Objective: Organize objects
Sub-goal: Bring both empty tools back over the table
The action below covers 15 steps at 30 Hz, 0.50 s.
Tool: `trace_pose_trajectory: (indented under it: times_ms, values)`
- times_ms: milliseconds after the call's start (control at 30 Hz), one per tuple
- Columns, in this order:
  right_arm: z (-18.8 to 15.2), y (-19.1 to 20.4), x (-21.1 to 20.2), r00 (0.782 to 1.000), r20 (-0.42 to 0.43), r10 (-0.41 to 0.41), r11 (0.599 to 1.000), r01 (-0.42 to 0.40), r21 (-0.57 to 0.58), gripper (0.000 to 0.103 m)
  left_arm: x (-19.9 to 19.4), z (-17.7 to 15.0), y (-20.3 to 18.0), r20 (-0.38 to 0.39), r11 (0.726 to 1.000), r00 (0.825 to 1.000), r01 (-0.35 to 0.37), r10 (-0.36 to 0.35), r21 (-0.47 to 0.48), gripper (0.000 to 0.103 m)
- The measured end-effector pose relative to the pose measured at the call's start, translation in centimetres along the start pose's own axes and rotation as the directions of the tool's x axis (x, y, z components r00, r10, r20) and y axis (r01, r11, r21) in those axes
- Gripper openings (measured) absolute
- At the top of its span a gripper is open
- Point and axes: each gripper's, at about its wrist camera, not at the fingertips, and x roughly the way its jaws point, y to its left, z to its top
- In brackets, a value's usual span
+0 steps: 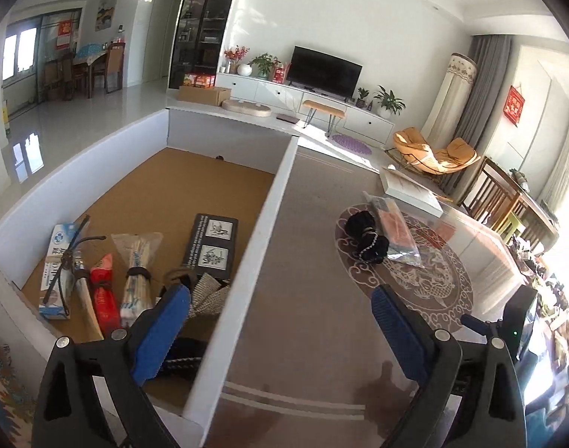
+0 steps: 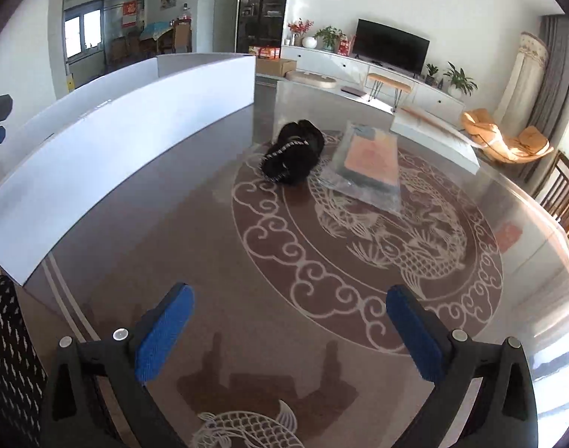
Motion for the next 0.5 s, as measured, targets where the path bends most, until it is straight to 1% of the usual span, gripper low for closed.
trace_pose_trajectory:
  times_ms: [67,100,133,200,233,300,333,400,500]
  values:
    - [-2.2,-3.3,0.2,0.998,-0.043,-0.039,0.996,0.043,0.073,0.103,0.6,-1.5,-3.7,-0.041,0.995,0.995,0.09,-0.088,0.05,0.099]
    - [-3.5,-4.6,0.2,0.997,-0.058,-0.056,0.993,0.062,0.099,0.103,1.2,-2.3,-5.5,-0.073,0.989,0.99,0.127,-0.121,0.072,0.099]
    - [-4.3,-5.7,0.2,0.995,-0.075,-0.071,0.99,0.08,0.12,0.103,2.0,-3.3,-7.1,-0.104,0.984,0.985,0.149,-0.139,0.093,0.099]
    - [-5.5,-7.5,0.3,0.991,-0.104,-0.087,0.982,0.102,0.157,0.103,3.9,-5.4,-9.9,-0.171,0.977,0.975,0.163,-0.138,0.137,0.099]
    - [-5.7,-8.1,0.1,0.993,-0.098,-0.063,0.978,0.081,0.193,0.103,4.7,-6.4,-10.8,-0.2,0.973,0.97,0.169,-0.137,0.154,0.099]
    - [-5.8,-8.8,0.1,0.992,-0.097,-0.076,0.971,0.096,0.218,0.103,6.1,-8.3,-12.2,-0.256,0.967,0.958,0.179,-0.129,0.179,0.099]
    - [-5.8,-8.9,0.2,0.992,-0.102,-0.069,0.97,0.091,0.225,0.103,6.6,-8.9,-12.5,-0.277,0.967,0.953,0.176,-0.121,0.186,0.099]
    - [-5.7,-8.8,0.4,0.992,-0.113,-0.059,0.969,0.084,0.232,0.103,6.9,-9.9,-12.8,-0.295,0.966,0.95,0.165,-0.103,0.197,0.099]
    - [-5.6,-8.7,0.6,0.991,-0.115,-0.067,0.967,0.093,0.239,0.103,6.6,-10.4,-12.6,-0.285,0.968,0.956,0.136,-0.072,0.213,0.099]
